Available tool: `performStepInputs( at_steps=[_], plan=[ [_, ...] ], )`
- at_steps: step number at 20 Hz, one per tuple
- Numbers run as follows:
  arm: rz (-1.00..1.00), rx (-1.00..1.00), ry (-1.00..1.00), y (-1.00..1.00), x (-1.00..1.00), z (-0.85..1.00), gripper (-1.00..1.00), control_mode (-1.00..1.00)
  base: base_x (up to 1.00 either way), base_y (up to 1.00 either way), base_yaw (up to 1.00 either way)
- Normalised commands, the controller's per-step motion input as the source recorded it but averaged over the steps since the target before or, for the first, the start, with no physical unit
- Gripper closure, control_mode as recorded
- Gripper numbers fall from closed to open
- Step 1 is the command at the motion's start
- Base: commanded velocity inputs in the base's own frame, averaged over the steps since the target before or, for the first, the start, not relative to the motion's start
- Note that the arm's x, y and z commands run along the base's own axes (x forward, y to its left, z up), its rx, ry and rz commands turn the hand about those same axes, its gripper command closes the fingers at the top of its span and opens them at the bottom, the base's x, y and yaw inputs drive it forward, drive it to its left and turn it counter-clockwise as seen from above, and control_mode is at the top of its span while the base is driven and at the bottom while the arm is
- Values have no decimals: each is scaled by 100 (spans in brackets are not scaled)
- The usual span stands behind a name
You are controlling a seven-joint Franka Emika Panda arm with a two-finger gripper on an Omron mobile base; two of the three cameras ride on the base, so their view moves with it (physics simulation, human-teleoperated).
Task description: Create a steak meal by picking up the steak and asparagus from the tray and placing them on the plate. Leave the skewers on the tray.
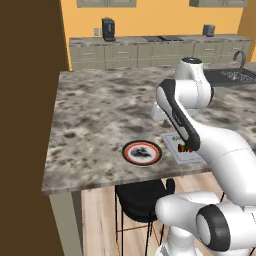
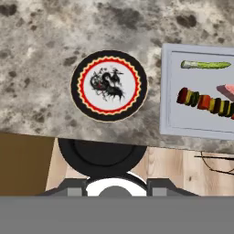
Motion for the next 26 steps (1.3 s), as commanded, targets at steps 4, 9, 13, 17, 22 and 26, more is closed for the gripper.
performStepInputs(
  at_steps=[4,9,13,17,22,26],
  plan=[
    [-4,3,0,-29,-7,-12,-100,-100,0,0,0],
    [-13,8,-1,-84,1,-36,-100,-100,0,0,0],
    [-20,12,0,-84,41,-23,-100,-100,0,0,0],
    [-20,12,7,-58,67,-25,-100,-100,0,0,0],
    [-18,4,17,-34,67,-40,-100,-100,0,0,0],
    [-13,0,16,-25,61,-48,-100,-100,0,0,0]
  ],
)
